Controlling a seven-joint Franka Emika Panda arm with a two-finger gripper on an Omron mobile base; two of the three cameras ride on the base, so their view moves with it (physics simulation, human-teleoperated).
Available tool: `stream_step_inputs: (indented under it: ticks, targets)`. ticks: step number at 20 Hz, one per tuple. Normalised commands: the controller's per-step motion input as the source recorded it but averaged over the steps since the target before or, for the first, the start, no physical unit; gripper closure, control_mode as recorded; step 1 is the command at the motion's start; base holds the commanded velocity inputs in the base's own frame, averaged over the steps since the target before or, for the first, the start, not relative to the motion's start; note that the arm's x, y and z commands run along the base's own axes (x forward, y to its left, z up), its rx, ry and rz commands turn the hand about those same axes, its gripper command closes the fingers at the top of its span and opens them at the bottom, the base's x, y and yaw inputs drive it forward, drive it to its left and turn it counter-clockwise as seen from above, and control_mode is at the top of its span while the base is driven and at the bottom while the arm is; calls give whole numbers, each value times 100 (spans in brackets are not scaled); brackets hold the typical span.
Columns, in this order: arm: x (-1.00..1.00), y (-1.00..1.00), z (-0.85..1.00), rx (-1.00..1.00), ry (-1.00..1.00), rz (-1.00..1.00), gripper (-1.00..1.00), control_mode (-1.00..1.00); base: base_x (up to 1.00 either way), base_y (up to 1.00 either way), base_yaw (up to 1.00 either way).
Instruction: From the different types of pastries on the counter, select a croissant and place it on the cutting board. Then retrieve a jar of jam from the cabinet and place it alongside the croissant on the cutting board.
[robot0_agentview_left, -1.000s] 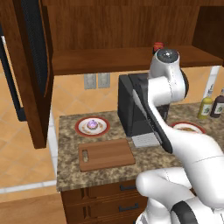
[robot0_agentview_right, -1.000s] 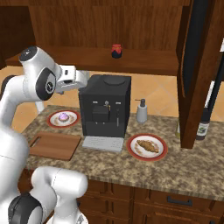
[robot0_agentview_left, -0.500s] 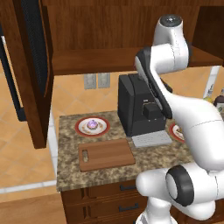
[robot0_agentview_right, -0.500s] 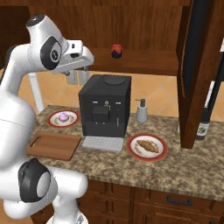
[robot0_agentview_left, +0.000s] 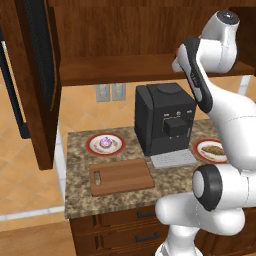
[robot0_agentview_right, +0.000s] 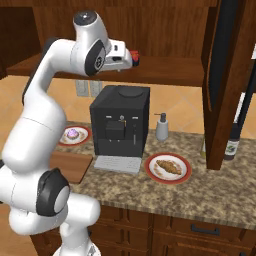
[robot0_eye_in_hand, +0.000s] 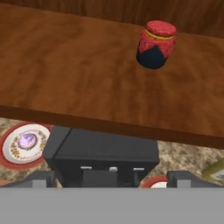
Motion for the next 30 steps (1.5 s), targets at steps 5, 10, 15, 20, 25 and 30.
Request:
stream_step_inputs:
  ticks: [5, 10, 15, 20, 25, 30]
  targets:
    - [37, 0, 17, 5, -1, -1, -100, -100, 0, 0, 0]
    - [83, 0, 83, 9, -17, -2, -100, -100, 0, 0, 0]
    - [48, -24, -5, 1, 6, 1, -100, -100, 0, 0, 0]
    - [83, -52, 0, 0, 7, 0, -100, -100, 0, 0, 0]
    - [7, 0, -52, -6, 17, -2, -100, -100, 0, 0, 0]
    - [39, 0, -3, 2, 0, 0, -100, -100, 0, 0, 0]
